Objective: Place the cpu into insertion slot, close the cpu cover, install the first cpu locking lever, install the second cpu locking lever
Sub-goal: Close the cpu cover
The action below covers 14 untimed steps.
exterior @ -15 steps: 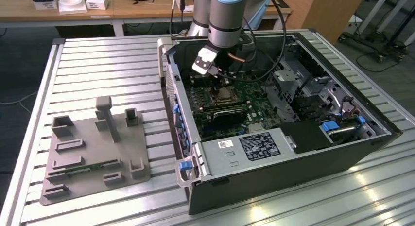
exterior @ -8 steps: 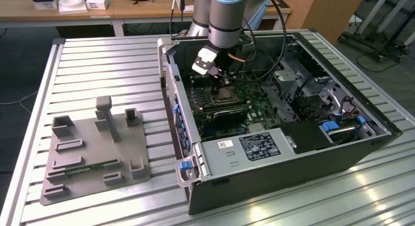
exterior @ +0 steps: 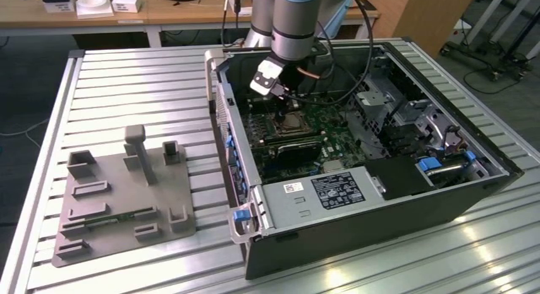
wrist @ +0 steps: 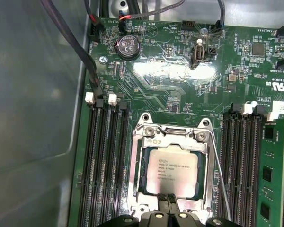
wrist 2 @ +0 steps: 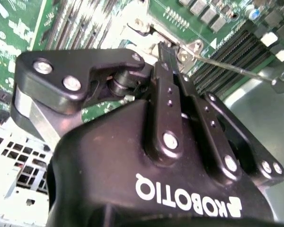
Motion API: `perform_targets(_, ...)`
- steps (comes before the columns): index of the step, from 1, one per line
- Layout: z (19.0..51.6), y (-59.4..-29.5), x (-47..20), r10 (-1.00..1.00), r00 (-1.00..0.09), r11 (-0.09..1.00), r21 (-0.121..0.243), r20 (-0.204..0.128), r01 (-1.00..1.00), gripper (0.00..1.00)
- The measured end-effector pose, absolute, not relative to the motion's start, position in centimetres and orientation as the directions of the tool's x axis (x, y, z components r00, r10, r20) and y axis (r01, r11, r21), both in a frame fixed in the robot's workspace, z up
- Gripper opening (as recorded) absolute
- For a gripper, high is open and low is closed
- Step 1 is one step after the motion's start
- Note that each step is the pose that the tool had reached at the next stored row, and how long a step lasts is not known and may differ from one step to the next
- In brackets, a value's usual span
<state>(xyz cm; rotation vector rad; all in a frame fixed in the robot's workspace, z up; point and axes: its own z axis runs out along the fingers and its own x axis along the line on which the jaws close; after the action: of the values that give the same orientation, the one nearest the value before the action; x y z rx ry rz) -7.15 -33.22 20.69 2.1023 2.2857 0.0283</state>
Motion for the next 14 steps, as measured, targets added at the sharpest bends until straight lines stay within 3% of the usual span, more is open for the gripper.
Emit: perform_targets(14,20.9,-33.2,-6.0,0.996,-0.083,0.084,0.038,-0.014,0.996,0.10)
